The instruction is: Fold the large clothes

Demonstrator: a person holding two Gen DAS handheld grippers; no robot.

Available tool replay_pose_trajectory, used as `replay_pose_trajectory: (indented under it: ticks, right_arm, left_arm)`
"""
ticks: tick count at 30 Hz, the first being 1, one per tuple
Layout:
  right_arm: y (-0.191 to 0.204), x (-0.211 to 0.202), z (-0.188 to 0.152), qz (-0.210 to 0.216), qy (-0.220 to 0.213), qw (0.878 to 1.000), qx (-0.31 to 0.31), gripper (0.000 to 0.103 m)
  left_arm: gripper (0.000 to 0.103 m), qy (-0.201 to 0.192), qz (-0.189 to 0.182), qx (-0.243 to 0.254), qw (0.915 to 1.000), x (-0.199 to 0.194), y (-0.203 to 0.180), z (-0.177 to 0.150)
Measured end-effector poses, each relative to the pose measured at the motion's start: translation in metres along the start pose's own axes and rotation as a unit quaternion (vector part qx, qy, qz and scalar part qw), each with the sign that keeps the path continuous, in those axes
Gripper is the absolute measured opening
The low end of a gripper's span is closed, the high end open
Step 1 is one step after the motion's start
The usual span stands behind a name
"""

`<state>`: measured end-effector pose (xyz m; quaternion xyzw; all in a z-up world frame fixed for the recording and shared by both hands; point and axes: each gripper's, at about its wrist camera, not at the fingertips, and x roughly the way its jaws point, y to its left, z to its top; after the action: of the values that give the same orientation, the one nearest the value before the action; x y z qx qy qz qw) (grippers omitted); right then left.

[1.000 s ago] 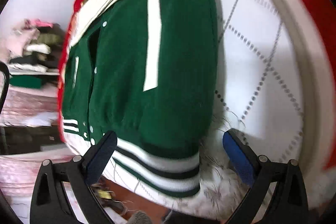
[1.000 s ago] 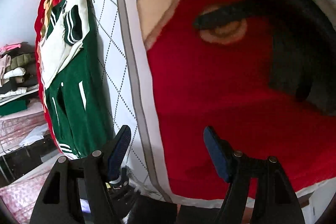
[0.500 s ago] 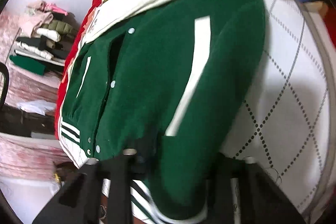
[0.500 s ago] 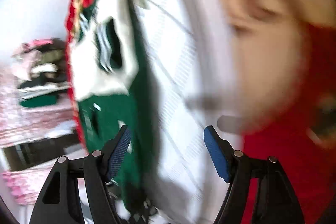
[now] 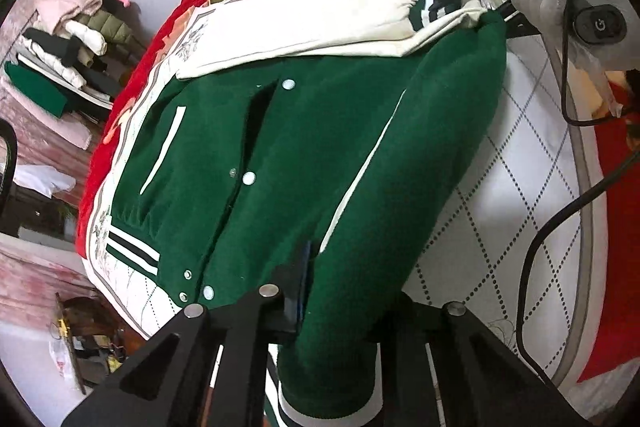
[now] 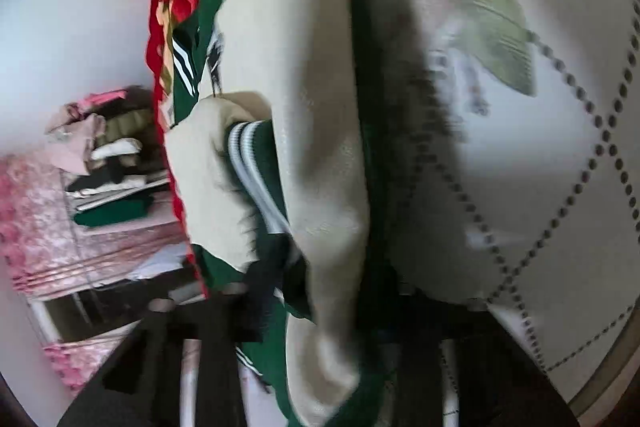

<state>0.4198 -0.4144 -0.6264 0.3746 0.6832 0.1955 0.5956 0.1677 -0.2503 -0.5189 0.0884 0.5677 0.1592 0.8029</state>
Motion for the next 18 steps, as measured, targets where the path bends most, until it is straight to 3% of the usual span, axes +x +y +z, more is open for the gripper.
replay_pose_trajectory:
  ticks: [4,11,18]
  right_arm:
    - [0.051,-0.015,-0.009,-0.012,-0.027,0.999,-0.031,0.018]
    - [0.163,-0.027,-0.030,-0.072,-0.058,0.993,-0.074,0.016]
    - [0.301,0.034,-0.040,-0.151,-0.060,0.980,-0.112,0.016]
  left_arm:
    - [0.010,-0.011,-0.028,-0.022,0.9993,-0.012,0.029,0.007]
    - [0.010,-0.021,-0.086,-0.064,0.9940,-0.026,0.104,0.016]
    - [0.011,0.000,-0.121,-0.143,0.9822,-0.001,0.219,0.035]
